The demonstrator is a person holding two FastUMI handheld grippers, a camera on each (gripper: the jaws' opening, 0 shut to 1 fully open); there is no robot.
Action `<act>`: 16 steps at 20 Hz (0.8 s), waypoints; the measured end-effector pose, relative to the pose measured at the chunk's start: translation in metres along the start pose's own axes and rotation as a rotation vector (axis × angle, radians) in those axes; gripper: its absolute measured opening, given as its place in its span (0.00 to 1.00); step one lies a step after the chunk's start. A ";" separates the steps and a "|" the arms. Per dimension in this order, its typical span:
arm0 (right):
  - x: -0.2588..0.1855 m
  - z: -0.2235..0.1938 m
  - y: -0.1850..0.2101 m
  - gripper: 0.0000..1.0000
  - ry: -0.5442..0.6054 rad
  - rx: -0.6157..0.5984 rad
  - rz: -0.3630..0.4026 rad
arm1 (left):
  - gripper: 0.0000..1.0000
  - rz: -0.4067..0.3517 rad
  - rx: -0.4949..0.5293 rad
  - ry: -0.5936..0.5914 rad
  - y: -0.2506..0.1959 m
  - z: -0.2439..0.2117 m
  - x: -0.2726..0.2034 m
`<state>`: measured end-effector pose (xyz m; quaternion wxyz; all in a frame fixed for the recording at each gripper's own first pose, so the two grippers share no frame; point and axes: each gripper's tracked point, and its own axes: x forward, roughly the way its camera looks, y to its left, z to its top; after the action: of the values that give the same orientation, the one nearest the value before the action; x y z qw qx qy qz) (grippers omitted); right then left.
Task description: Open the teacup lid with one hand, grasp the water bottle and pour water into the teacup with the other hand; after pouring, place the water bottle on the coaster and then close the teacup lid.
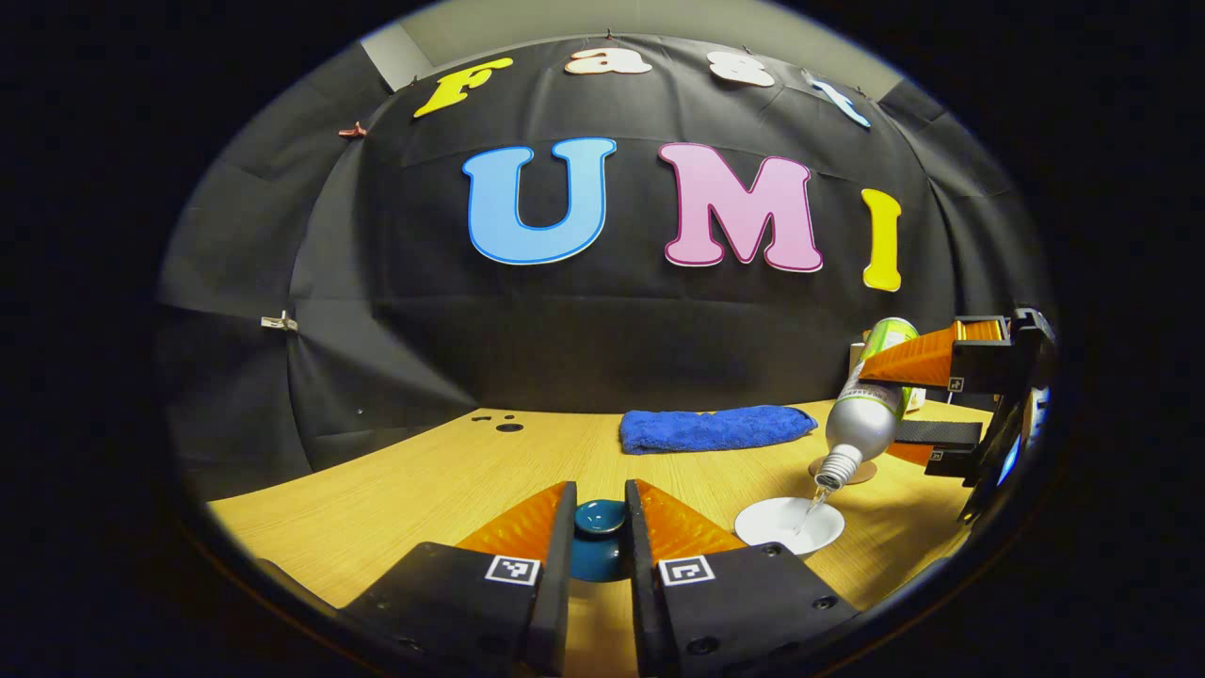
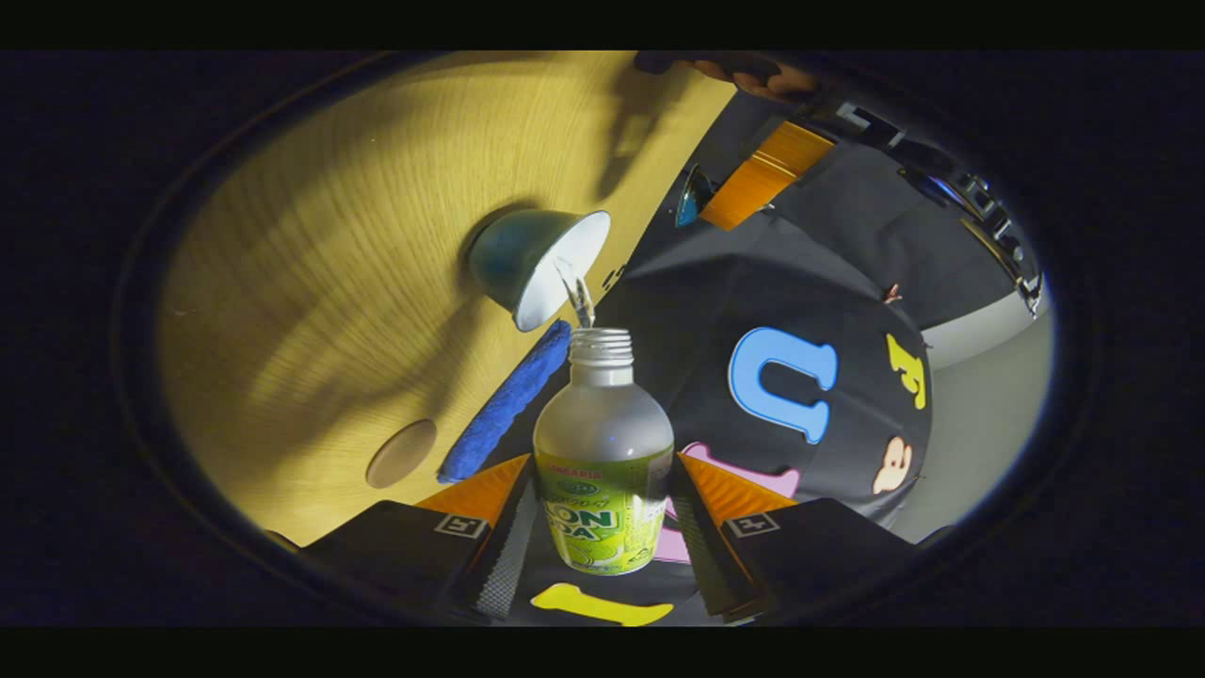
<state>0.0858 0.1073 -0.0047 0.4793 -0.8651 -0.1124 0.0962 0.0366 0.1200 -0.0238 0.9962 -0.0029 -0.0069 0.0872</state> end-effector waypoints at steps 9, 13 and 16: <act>0.001 0.001 -0.020 0.76 -0.031 -0.130 -0.085 | 0.31 0.000 0.000 0.000 0.000 0.001 0.000; 0.001 0.001 -0.023 0.76 -0.037 -0.144 -0.098 | 0.32 0.000 0.000 0.000 0.000 0.001 0.000; -0.001 0.001 -0.024 0.76 -0.038 -0.146 -0.101 | 0.31 0.000 0.000 0.000 0.000 0.000 0.000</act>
<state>0.0819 0.1205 0.0155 0.4170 -0.8889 -0.1717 0.0799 0.0366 0.1203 -0.0237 0.9962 -0.0031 -0.0069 0.0870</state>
